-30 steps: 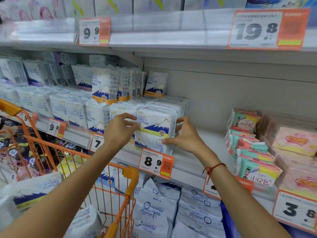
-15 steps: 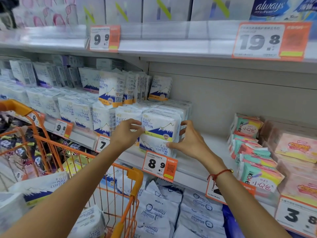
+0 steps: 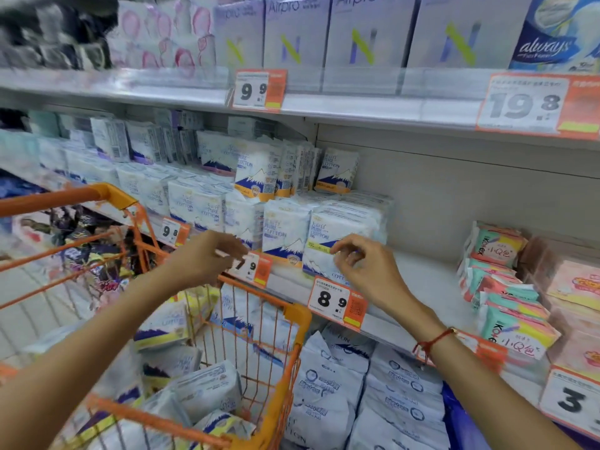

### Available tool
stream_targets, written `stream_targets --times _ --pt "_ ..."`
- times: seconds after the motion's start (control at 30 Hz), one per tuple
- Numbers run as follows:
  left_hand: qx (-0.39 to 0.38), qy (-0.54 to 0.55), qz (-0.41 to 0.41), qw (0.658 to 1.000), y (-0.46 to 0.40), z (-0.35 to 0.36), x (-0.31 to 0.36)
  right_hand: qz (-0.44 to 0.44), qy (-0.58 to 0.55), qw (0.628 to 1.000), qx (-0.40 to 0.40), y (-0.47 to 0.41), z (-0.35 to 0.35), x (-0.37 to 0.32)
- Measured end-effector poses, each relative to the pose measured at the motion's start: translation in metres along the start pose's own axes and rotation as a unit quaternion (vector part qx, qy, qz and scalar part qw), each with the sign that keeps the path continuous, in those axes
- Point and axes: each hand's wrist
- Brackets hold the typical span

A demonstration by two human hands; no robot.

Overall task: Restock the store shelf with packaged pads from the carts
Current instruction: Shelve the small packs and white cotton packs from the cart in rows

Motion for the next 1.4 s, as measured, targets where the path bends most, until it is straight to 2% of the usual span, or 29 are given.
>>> stream_targets --times 0.07,0.13,0.27,0.33,0.4,0.47,0.57,0.67,0.8,0.9,1.0,1.07,1.17,1.23,1.27,1.33,1.37,1.4 --pt "-0.026 -0.123 -0.017 0.992 0.018 -0.011 -0.019 0.001 -0.021 0.996 -0.09 0.011 0.016 -0.012" --pt "-0.058 -0.23 -0.062 0.969 0.034 -0.023 -0.037 -0.005 -0.023 0.985 -0.169 0.02 0.036 -0.024" --pt "-0.19 -0.357 -0.171 0.899 0.043 -0.029 -0.068 -0.021 0.028 0.945 -0.324 0.024 0.087 -0.048" --pt "-0.24 -0.365 -0.227 0.871 0.039 -0.021 -0.079 -0.016 0.083 0.893 -0.443 0.018 0.118 -0.057" --pt "-0.281 -0.382 -0.253 0.843 0.04 -0.008 -0.086 0.021 0.128 0.824 -0.552 0.015 0.147 -0.062" --pt "-0.296 -0.418 -0.245 0.823 0.042 0.007 -0.093 0.042 0.186 0.768 -0.612 0.018 0.173 -0.062" --pt "-0.273 -0.449 -0.218 0.823 0.046 0.019 -0.096 0.056 0.229 0.704 -0.67 0.028 0.194 -0.053" --pt "-0.237 -0.456 -0.194 0.835 0.051 0.015 -0.093 0.059 0.22 0.698 -0.679 0.03 0.198 -0.044" --pt "-0.197 -0.412 -0.173 0.873 0.057 0.005 -0.092 0.048 0.3 0.704 -0.642 0.031 0.205 -0.032" --pt "-0.176 -0.36 -0.192 0.896 0.058 0.0 -0.097 0.072 0.306 0.695 -0.646 0.033 0.215 -0.029" --pt "-0.119 -0.312 -0.24 0.911 0.051 0.004 -0.104 0.028 0.322 0.702 -0.635 0.036 0.218 -0.034" --pt "-0.072 -0.321 -0.258 0.908 0.045 0.01 -0.102 0.0 0.346 0.696 -0.63 0.037 0.218 -0.034" --pt "-0.116 -0.422 -0.259 0.861 0.042 0.021 -0.097 -0.023 0.352 0.704 -0.616 0.035 0.215 -0.034" --pt "-0.146 -0.455 -0.249 0.842 0.042 0.025 -0.096 0.013 0.325 0.693 -0.643 0.032 0.214 -0.032" --pt "-0.147 -0.447 -0.245 0.848 0.041 0.025 -0.097 0.039 0.316 0.69 -0.65 0.031 0.214 -0.03" --pt "-0.144 -0.39 -0.238 0.878 0.041 0.024 -0.097 0.063 0.298 0.718 -0.626 0.029 0.213 -0.029" --pt "-0.14 -0.368 -0.232 0.889 0.041 0.025 -0.097 0.047 0.304 0.729 -0.611 0.028 0.212 -0.029" --pt "-0.132 -0.36 -0.229 0.895 0.041 0.024 -0.096 0.016 0.332 0.722 -0.607 0.027 0.212 -0.029"
Point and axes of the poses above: each hand's wrist, its own y-axis away from the middle knuckle, its own z-axis out of the palm, x = y × z, and after that the axes turned 1 degree about z, right-handed
